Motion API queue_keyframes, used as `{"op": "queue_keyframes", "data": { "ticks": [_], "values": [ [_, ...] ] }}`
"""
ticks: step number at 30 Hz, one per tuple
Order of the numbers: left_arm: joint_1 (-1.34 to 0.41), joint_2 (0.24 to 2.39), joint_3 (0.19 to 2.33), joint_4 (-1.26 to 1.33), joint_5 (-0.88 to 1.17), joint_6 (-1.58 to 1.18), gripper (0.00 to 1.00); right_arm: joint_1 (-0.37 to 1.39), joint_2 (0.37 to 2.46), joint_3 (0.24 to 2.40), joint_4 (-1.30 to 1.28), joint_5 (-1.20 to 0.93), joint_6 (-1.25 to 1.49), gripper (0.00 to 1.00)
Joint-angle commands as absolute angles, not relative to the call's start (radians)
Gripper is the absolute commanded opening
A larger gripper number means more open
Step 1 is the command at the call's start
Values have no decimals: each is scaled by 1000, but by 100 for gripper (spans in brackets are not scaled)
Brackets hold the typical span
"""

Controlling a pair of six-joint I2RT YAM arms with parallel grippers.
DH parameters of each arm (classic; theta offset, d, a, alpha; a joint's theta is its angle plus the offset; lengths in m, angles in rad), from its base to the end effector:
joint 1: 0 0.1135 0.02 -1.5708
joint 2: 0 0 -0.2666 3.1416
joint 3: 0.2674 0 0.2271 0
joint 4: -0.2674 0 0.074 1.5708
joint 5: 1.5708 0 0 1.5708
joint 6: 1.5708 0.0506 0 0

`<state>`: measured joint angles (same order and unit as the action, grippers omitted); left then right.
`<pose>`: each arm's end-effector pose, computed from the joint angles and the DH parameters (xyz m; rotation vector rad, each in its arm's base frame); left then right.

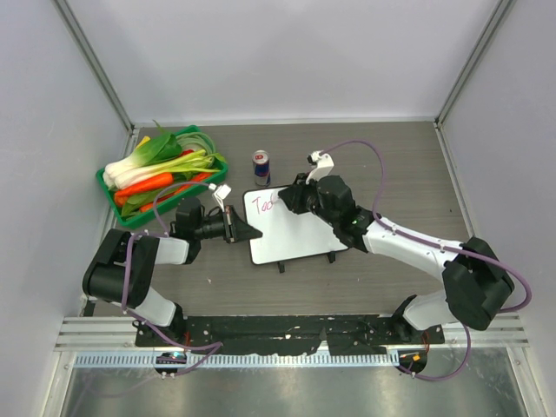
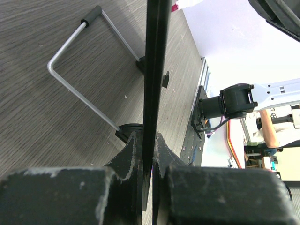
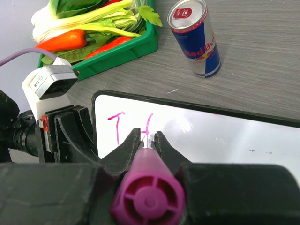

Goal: Write a sentence on the whiteboard

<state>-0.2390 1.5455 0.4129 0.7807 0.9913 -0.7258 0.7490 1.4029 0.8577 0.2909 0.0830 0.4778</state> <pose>0.2387 -0.1017 0.1721 0.2442 2.0684 -1.5644 0.2330 0.2109 0.2828 -0.1960 1.8869 0.7797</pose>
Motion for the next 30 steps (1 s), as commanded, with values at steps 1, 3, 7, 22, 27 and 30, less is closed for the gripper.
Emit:
{"op": "queue_keyframes", "data": {
  "ticks": [1, 3, 7, 22, 27, 30],
  "values": [
    [-236, 1566, 422, 729, 925, -695, 0, 747, 1379, 835, 272, 83, 477, 1],
    [-236, 1565, 422, 729, 927, -695, 0, 747, 1376, 828, 272, 81, 477, 1],
    [-236, 1566, 423, 729, 925, -695, 0, 746, 1371, 821, 267, 72, 480, 1],
    [-236, 1566, 422, 732, 925, -693, 0, 744, 1318, 842, 259, 78, 506, 1],
    [-236, 1565, 422, 730, 925, -693, 0, 744, 1296, 865, 258, 113, 505, 1],
    [-236, 1565, 422, 730, 927, -693, 0, 744, 1295, 870, 261, 153, 492, 1]
  ]
}}
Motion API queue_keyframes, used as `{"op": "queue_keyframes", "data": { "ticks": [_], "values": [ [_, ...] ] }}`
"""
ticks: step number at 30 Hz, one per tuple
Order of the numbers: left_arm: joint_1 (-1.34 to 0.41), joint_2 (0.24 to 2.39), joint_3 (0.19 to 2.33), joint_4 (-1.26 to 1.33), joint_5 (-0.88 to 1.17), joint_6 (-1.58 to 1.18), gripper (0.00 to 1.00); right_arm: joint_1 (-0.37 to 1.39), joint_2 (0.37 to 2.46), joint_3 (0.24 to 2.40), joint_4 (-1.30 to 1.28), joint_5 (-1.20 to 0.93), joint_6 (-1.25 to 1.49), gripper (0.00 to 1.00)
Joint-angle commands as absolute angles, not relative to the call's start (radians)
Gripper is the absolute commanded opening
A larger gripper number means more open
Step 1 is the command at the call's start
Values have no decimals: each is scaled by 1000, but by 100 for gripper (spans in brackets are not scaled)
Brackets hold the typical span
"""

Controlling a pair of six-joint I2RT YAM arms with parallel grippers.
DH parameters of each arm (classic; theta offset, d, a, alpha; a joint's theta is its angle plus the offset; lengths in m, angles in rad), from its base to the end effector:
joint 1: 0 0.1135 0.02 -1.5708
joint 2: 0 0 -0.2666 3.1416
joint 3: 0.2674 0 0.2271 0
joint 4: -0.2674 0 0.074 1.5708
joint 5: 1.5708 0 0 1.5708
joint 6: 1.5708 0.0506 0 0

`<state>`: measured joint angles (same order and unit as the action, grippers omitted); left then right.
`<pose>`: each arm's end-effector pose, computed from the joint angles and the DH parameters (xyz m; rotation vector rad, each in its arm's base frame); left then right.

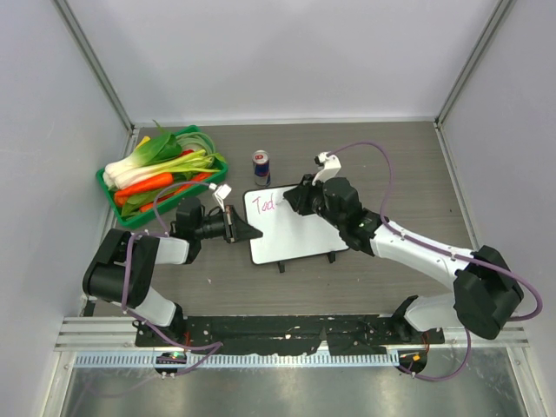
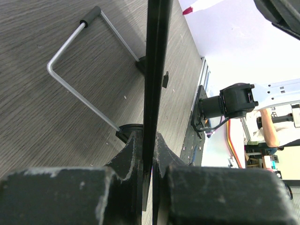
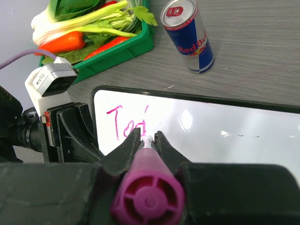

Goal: Write a sentence on the whiteboard

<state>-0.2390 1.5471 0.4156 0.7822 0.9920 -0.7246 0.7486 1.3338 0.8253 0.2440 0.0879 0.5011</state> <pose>0.2394 -0.1019 0.1725 0.2476 2.0654 -1.5639 0.2214 0.1996 0.2859 -0.1718 1.9015 0.7860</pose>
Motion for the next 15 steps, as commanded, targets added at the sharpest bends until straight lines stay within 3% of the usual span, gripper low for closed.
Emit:
{"op": "queue_keyframes", "data": {
  "ticks": [1, 15],
  "values": [
    [-236, 1565, 422, 730, 927, -693, 0, 744, 1295, 870, 261, 159, 491, 1],
    [-236, 1565, 422, 730, 928, -695, 0, 733, 1370, 884, 276, 153, 514, 1]
  ]
}}
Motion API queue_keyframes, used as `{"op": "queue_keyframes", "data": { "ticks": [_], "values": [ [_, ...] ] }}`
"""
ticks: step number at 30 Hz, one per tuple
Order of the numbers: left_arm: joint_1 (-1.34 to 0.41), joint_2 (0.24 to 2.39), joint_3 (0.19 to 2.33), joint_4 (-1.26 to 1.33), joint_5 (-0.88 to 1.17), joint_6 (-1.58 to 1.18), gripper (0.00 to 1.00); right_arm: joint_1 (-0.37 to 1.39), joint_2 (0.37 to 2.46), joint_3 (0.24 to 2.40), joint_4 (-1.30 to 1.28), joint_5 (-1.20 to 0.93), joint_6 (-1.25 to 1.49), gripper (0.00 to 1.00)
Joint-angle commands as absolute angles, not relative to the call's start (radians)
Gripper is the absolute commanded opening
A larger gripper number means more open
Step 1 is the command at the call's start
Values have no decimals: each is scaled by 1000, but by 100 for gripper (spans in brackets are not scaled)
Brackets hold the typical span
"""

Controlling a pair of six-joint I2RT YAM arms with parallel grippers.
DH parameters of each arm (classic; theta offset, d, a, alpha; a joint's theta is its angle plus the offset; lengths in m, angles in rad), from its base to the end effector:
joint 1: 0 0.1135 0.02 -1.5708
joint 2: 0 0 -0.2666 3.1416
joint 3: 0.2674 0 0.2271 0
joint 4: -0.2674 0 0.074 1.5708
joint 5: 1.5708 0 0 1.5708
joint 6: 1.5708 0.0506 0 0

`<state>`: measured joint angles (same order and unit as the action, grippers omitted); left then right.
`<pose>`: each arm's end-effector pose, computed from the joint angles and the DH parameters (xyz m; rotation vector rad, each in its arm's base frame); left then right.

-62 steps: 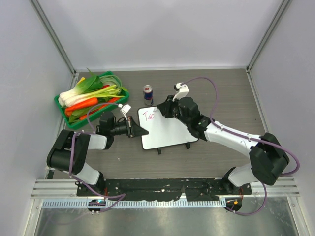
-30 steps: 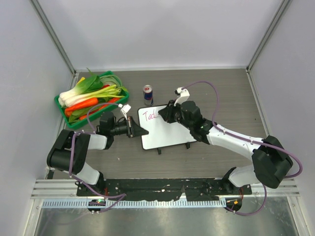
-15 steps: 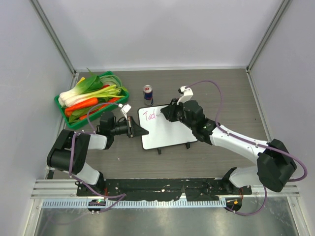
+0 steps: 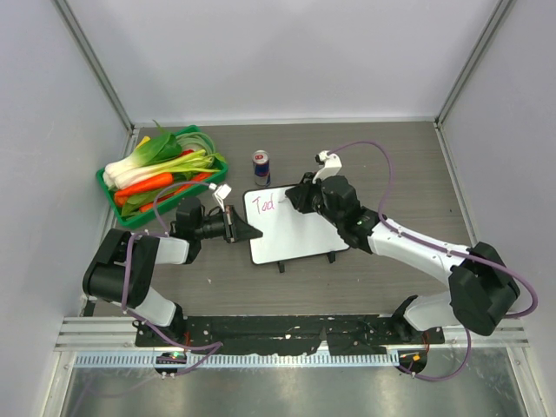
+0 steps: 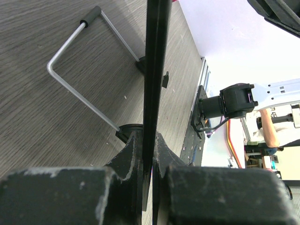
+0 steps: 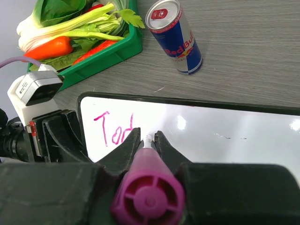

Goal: Write a sentence on the whiteboard

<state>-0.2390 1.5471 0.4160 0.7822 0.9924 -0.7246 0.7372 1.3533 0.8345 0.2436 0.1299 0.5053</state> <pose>0.2394 -0.1019 0.1726 0.2482 2.0650 -1.5642 0.2279 0.1981 0.2836 -0.1274 1.9060 0.7395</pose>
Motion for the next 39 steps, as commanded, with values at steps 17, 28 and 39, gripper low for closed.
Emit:
{"op": "queue_keyframes", "data": {
  "ticks": [17, 28, 39],
  "values": [
    [-236, 1568, 423, 732, 927, -695, 0, 733, 1371, 824, 270, 61, 515, 1],
    [-236, 1568, 423, 730, 928, -695, 0, 733, 1361, 801, 270, 121, 522, 1],
    [-236, 1566, 422, 730, 928, -695, 0, 721, 1370, 853, 256, 170, 520, 1]
  ]
}}
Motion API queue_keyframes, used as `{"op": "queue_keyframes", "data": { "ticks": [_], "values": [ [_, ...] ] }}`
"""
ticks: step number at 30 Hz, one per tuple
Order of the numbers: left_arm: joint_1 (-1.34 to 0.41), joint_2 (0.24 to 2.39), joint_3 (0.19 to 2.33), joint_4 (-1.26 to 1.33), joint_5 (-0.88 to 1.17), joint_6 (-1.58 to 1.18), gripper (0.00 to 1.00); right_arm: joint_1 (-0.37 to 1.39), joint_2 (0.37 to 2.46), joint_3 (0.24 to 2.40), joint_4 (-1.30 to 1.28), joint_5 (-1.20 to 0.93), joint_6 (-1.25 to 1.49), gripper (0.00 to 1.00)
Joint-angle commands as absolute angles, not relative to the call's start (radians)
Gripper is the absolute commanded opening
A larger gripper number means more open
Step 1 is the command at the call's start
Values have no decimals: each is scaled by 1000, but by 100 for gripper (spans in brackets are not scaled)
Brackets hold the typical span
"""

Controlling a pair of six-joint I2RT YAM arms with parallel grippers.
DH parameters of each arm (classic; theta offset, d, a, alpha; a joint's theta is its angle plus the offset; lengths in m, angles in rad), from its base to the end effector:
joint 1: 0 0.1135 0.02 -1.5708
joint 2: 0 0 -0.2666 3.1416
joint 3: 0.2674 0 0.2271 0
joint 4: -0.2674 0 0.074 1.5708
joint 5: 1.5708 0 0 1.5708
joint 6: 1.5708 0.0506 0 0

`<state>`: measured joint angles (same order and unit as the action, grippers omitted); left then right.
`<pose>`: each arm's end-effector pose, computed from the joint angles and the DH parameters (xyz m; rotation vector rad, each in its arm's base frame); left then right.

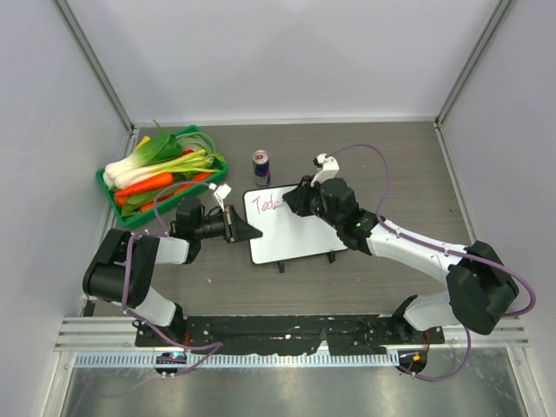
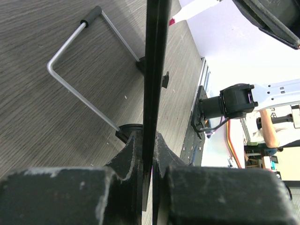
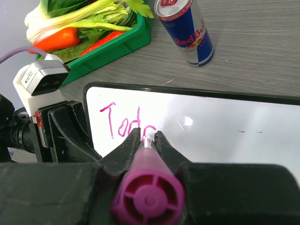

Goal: Write a sentence on the whiteboard

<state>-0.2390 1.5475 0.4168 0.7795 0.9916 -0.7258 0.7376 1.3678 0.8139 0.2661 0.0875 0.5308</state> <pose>0.2396 -0.1020 0.1724 0.2449 2.0678 -1.5645 0.2275 0.2008 0.2751 -0.1367 1.9300 0.7876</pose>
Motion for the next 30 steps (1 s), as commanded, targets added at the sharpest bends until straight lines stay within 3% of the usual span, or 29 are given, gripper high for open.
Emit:
{"op": "queue_keyframes", "data": {
  "ticks": [1, 30],
  "values": [
    [-236, 1568, 423, 730, 928, -695, 0, 721, 1370, 856, 259, 169, 520, 1],
    [-236, 1569, 423, 732, 928, -695, 0, 716, 1344, 790, 213, 110, 505, 1]
  ]
}}
